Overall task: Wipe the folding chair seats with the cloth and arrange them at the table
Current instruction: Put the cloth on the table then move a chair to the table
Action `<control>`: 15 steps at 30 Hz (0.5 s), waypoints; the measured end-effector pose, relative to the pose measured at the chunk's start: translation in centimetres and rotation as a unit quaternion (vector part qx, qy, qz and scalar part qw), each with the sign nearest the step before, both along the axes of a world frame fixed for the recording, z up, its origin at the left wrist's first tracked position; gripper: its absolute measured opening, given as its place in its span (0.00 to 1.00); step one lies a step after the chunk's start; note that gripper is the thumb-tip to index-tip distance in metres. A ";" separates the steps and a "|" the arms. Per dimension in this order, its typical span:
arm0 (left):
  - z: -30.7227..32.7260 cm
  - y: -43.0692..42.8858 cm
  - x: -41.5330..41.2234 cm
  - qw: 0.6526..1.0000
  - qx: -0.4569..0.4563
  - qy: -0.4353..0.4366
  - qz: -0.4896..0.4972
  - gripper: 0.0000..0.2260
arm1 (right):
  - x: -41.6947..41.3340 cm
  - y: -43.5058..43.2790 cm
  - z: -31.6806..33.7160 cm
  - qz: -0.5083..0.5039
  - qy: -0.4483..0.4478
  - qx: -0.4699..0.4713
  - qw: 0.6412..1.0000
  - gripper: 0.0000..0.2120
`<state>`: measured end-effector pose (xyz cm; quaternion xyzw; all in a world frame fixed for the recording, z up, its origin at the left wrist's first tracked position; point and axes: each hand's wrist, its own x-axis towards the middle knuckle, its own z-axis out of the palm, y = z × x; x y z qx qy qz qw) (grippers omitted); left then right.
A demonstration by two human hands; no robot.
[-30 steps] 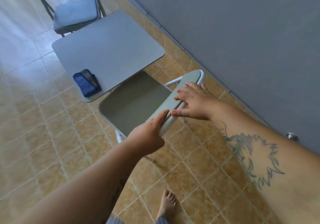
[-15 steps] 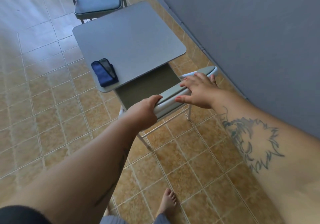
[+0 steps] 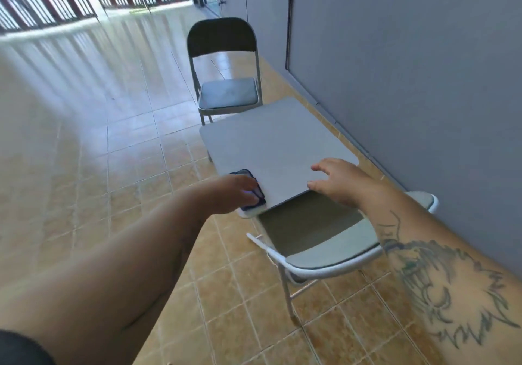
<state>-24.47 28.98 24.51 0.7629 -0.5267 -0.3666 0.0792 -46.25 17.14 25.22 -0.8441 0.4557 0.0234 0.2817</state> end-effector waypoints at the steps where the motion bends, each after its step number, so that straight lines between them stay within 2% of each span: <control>1: 1.0 0.6 2.7 1.000 -0.013 -0.013 -0.004 0.21 | 2.4 0.8 0.5 -0.010 -0.013 -0.009 1.000 0.26; 6: 5.9 3.2 17.2 0.990 -0.012 -0.120 -0.071 0.21 | 16.2 4.9 0.8 -0.031 -0.074 -0.007 0.997 0.25; 9: 8.9 3.7 24.5 0.987 -0.012 -0.136 -0.079 0.20 | 23.9 6.1 0.5 -0.037 -0.100 0.021 0.994 0.24; 13: 10.6 2.3 33.3 0.985 -0.030 -0.149 -0.083 0.22 | 32.5 4.1 1.4 -0.044 -0.122 0.019 0.991 0.24; 15: 10.6 0.3 37.3 0.977 -0.040 -0.186 -0.096 0.23 | 36.6 1.4 1.6 -0.042 -0.123 -0.006 0.991 0.25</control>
